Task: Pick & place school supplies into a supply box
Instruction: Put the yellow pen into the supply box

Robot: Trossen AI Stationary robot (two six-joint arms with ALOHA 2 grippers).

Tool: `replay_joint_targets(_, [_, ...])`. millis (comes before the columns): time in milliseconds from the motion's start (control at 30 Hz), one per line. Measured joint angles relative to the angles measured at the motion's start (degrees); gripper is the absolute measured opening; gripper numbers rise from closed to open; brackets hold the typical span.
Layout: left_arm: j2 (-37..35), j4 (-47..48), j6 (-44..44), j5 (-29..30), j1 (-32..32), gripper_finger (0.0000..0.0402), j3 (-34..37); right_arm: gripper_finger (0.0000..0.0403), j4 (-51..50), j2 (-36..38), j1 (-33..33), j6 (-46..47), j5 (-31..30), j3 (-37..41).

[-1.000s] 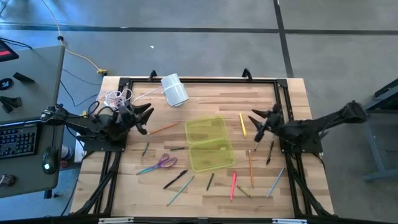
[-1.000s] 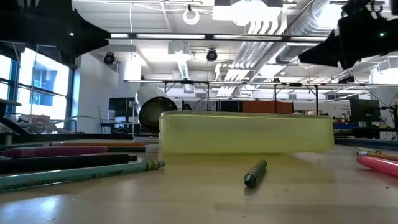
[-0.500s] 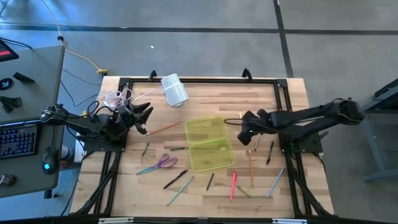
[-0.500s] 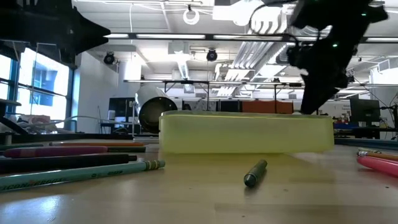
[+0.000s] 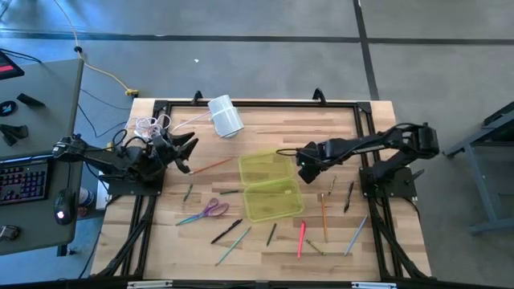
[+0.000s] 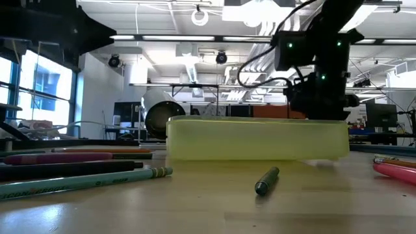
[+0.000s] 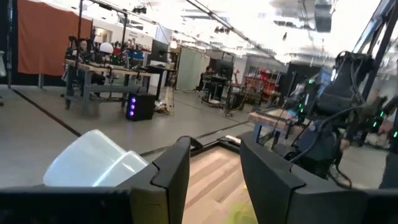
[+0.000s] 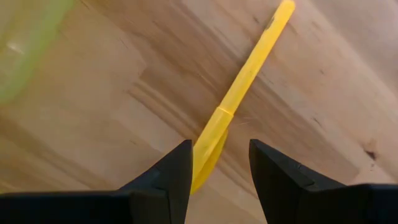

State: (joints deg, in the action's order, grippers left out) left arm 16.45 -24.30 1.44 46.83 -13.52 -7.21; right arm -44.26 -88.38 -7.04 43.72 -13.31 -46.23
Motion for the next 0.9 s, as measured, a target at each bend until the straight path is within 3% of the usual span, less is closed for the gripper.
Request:
replay_joint_targets(167, [3.32, 25.33, 0.31, 0.47, 0.00, 0.0177, -14.48, 0.0145, 0.40, -1.21, -1.57, -0.57, 0.41, 0.01])
replay_joint_targets(267, [8.27, 42.39, 6.17, 0.02, 0.00, 0.0177, -24.84, 0.0145, 1.29, -1.31, -2.10, -0.65, 0.43, 0.17])
replay_joint_targets(467, [18.36, 66.57, 15.92, -7.84, 0.00, 0.0177, -38.83, 0.0145, 2.35, -1.31, -2.37, -2.11, 0.84, 0.23])
replay_joint_targets(567, [22.13, 70.37, 19.25, -8.45, 0.00, 0.0177, -41.05, 0.0140, 2.35, -1.31, -2.37, -2.44, 0.77, 0.25])
replay_joint_targets(900, [29.01, 70.48, 20.10, -6.26, 0.00, 0.0177, -41.21, 0.0117, 3.40, -5.64, -2.33, -2.22, 0.69, -0.05])
